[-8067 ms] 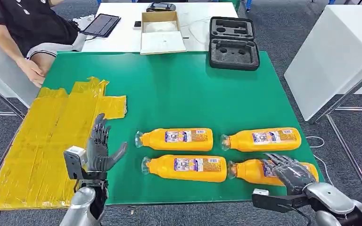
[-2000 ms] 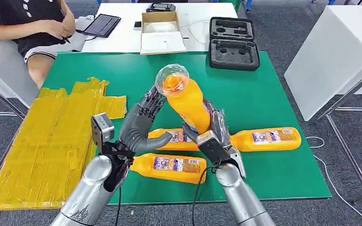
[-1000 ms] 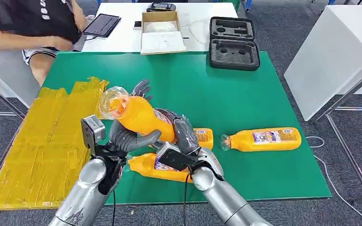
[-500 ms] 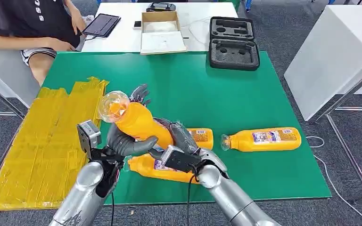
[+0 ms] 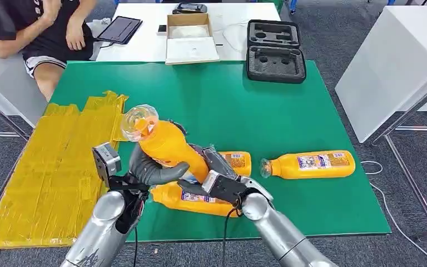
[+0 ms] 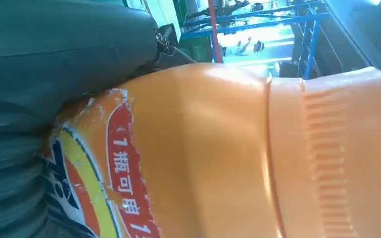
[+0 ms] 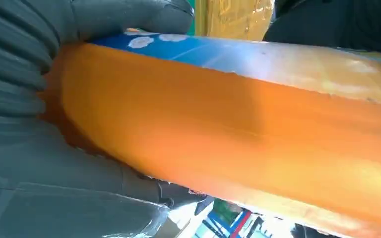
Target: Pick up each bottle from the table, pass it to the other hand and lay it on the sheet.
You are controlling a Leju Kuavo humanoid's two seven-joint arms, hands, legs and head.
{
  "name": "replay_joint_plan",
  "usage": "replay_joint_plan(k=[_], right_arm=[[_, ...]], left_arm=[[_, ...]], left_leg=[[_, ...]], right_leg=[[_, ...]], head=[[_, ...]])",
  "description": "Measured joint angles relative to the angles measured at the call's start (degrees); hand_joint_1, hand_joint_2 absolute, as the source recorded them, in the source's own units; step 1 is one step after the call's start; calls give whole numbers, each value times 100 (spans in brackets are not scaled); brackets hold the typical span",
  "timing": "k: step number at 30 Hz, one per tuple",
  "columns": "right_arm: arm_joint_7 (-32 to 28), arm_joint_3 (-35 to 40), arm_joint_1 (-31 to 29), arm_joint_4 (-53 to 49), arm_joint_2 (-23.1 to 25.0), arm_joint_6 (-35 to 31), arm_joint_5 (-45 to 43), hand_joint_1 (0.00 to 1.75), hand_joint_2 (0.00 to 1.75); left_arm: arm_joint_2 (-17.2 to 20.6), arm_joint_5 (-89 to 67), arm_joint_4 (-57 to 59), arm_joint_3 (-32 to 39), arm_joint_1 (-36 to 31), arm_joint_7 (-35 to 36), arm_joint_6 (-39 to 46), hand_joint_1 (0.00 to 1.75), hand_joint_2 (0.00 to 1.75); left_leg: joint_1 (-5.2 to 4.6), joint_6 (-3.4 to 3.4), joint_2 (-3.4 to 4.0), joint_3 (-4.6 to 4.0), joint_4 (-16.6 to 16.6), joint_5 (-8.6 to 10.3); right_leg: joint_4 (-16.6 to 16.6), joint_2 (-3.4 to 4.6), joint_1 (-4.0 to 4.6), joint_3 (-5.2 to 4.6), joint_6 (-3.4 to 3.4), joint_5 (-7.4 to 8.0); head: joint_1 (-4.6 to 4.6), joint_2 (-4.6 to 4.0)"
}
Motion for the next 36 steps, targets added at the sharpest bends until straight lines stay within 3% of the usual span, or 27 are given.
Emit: replay_joint_plan(k=[4, 5, 6, 7, 14, 21, 28, 33, 36], right_arm=[[0, -7, 36, -50, -13, 0, -31, 175, 175], [0, -7, 45, -65, -15, 0, -41, 117, 175], [0, -11, 49, -79, -22, 0, -44, 19, 175], [0, -18, 52, -87, -22, -2, -48, 0, 175], [-214, -70, 289, -363, -46, -192, -35, 0, 175], [-321, -203, 508, -722, -81, -492, -87, 0, 175], [-251, -785, 1000, -1485, -181, -1386, 464, 0, 175], [-116, -1504, 1460, -2236, -214, -1683, 826, 0, 175], [-105, -1773, 1592, -2466, -230, -1685, 863, 0, 175]], left_arm=[[-4, 22, 0, 0, 2, -2, -11, 175, 175], [-7, 22, 0, 0, 3, -2, -13, 175, 175], [-9, 22, 0, -2, 3, -2, -13, 175, 175], [-9, 22, 0, -2, 3, -2, -13, 175, 175], [9, 92, 2, 155, 5, -22, 88, 175, 175], [83, -274, -24, 443, 15, -218, 700, 175, 175], [242, -3830, -326, 968, 94, -161, 3363, 175, 175], [525, -6550, -271, 1301, 12, 479, 3296, 175, 175], [614, -6701, -208, 1423, -86, 551, 3292, 175, 175]], left_leg=[[0, 0, 0, -1, 0, 0], [0, 0, 0, -1, 0, 0], [0, 0, 0, -2, 0, 0], [0, 0, 0, -2, 0, 0], [0, 0, -1, -2, 0, 0], [0, 0, 0, -3, 0, 0], [0, 0, -4, -4, 0, 0], [-1, -1, -2, -6, -1, -2], [0, -1, 2, -5, 0, -2]], right_leg=[[0, 0, 0, 0, 0, 0], [0, 0, -1, 0, 0, 0], [0, 0, -1, -1, 0, 0], [0, 0, -1, 0, 0, 0], [0, 0, 0, -1, 0, 0], [0, -1, 0, -2, 0, 0], [-1, -3, -1, -3, 0, -1], [-1, -2, -1, -6, -1, -2], [-1, -1, -1, -6, -1, 0]], head=[[0, 0], [0, 0], [0, 0], [0, 0], [2, 0], [0, 0], [0, 0], [0, 0], [0, 0]])
